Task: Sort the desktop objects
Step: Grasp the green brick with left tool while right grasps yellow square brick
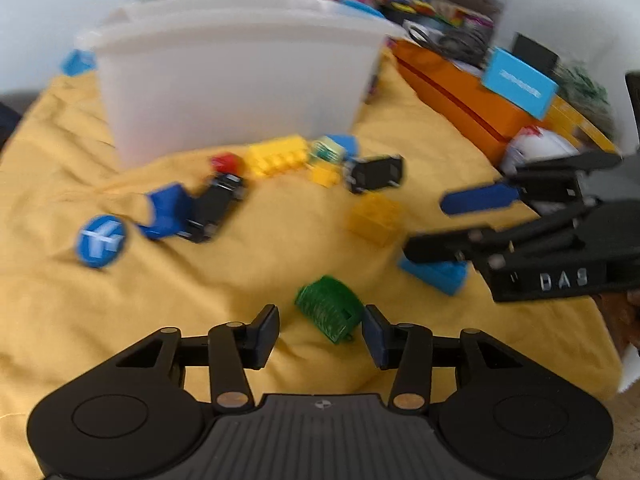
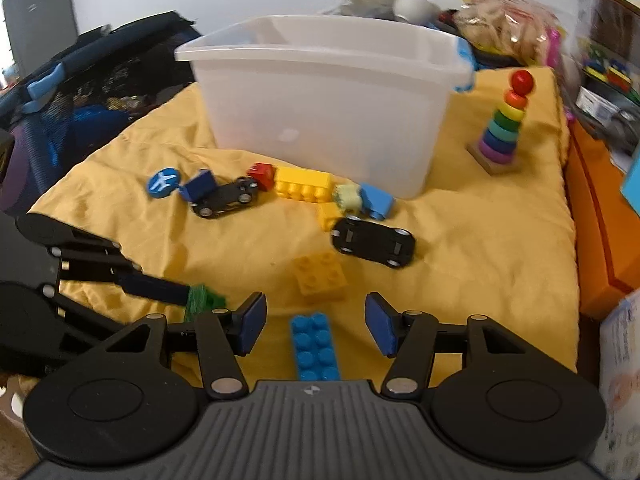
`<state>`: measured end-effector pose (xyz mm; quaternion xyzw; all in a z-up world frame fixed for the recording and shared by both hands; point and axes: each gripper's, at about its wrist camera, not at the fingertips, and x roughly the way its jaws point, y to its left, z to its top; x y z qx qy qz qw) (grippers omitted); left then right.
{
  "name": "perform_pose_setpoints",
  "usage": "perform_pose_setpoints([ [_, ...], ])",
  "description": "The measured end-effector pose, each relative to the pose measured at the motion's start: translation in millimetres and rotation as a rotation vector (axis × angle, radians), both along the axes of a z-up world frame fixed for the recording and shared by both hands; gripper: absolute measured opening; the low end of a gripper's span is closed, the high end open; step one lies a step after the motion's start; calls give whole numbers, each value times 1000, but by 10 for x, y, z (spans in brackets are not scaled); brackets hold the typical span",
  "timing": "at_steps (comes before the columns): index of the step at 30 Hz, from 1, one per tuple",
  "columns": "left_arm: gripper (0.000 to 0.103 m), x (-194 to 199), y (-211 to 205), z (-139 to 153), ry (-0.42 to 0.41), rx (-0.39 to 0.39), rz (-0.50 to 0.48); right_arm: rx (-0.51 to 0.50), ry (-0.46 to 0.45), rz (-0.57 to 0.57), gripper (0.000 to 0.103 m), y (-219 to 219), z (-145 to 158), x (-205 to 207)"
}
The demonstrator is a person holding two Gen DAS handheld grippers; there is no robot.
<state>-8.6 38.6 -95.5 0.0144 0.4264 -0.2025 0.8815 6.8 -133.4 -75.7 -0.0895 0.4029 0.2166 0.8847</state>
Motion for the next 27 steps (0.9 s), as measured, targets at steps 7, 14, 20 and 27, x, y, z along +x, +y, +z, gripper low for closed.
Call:
perform_pose_setpoints([
  [7,50,-36,99,50,-24,48,55,15,13,53,59,89,-33,24],
  [14,50,-79,83,92,-33,50,70,18,10,64,59,69,-27,20],
  [20,51,-141,-59,156,-88,159,0,36,25,34,59,-19,-32,54],
  [27,50,41,-404,124,-40,223,-21,18,13,36,59,-13,-37,49],
])
